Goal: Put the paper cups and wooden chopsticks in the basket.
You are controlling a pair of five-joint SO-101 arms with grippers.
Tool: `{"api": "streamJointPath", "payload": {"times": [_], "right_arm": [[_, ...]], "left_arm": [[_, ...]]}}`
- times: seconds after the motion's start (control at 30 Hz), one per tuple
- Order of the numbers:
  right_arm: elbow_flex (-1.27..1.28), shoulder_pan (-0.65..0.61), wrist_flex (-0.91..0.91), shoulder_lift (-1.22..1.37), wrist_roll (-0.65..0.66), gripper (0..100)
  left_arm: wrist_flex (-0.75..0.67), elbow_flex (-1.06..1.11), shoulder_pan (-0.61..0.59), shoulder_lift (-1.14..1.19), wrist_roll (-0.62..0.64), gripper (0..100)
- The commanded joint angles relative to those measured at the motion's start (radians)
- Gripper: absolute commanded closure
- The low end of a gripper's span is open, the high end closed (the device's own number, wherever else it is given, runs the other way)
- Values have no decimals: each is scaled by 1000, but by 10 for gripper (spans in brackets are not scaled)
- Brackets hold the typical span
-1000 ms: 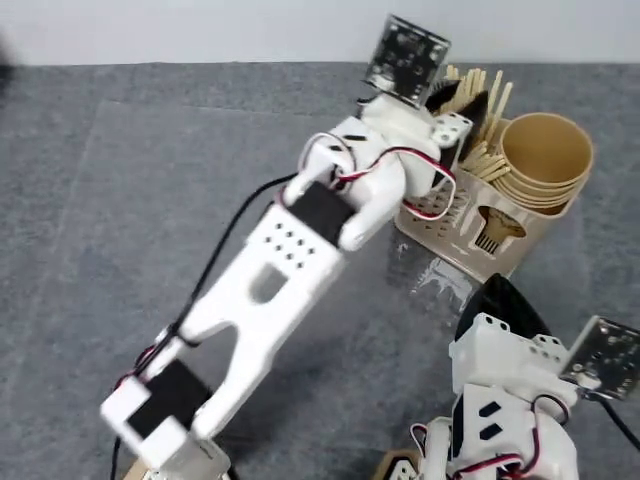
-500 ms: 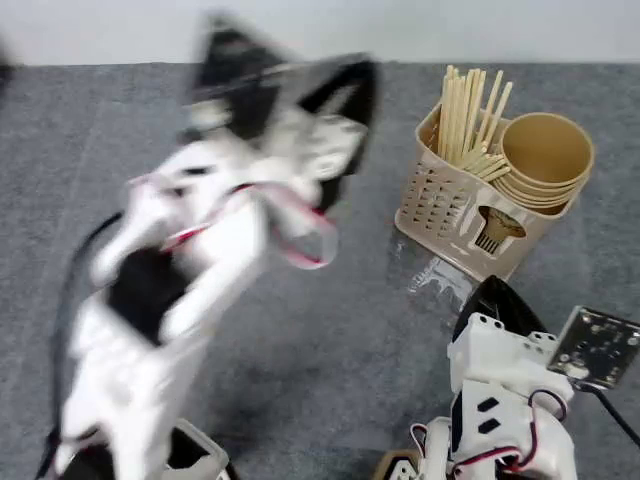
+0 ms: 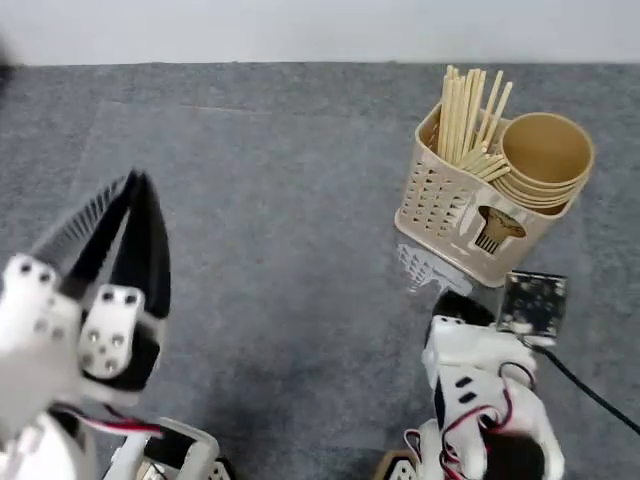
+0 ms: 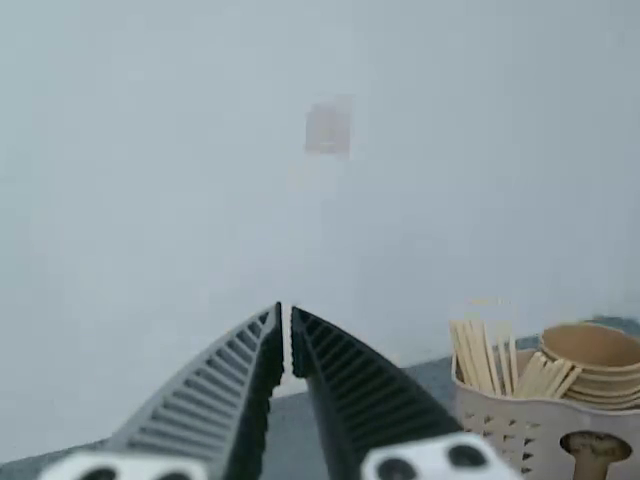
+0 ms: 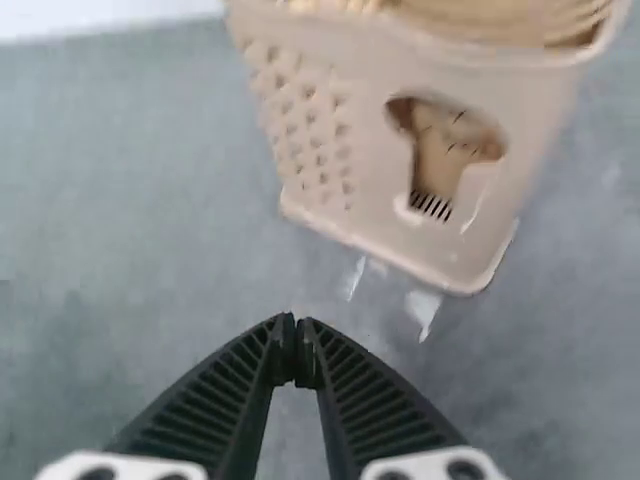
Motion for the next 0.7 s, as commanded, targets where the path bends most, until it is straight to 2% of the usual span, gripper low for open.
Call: {"api": "streamJointPath", "payload": {"times": [0.0,0.13,0.2,0.37,0.47,0.67], "right_arm": [[28,-19,-10,27,8,990],[66,-15,-10,27,11,990],[92,-15,-10,25,11,990],[147,-15,-10,25,11,990],[178,-19,-12,25,11,990],[313,-22,-81,25,12,990]], "left_arm": [[-28,268,-26,-227,-3,989],[-66,547,-61,-466,-6,989],[-143,616,-100,-548,-9,988],[-124,722,-143,-499,-18,987],[-129,842,-143,-493,-60,987],[-123,1096,-146,-542,-61,987]]}}
